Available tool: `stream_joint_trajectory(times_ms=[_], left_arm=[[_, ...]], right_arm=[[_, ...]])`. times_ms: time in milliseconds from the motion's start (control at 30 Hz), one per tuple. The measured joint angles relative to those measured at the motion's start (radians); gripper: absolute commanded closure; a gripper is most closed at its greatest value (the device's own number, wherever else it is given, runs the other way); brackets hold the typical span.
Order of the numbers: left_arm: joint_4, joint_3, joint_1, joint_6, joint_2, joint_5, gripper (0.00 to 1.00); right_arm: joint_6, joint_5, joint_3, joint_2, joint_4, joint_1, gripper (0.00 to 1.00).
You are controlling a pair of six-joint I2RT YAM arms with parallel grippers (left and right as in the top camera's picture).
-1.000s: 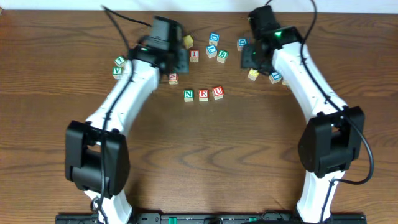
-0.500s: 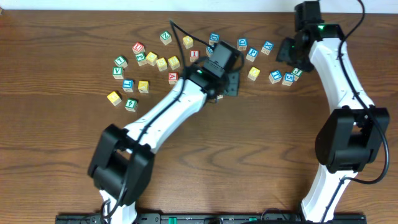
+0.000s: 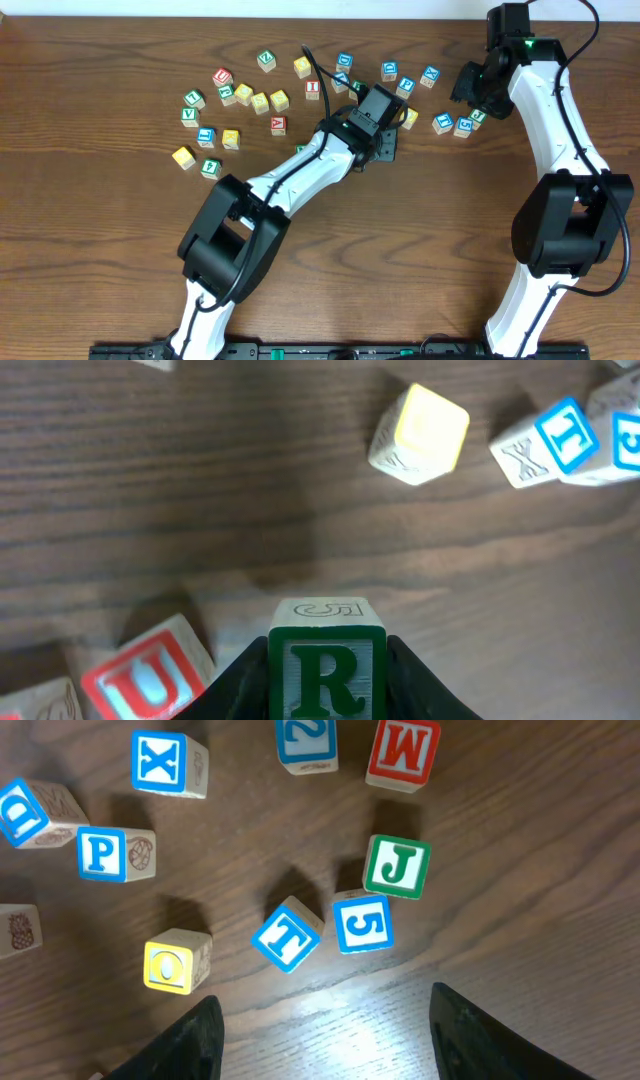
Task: Spell out NEURIPS
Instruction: 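Carry the green R block right and place it right of the U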
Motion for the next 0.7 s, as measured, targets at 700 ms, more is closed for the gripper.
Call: stream_joint_trajectory(times_ms=[700], left_arm=[[-0.013, 0.003, 0.001, -0.079, 0.076, -0.056, 0.68]], right_arm=[[0.000, -0.004, 0.000, 0.000, -0.023, 0.000, 0.39]])
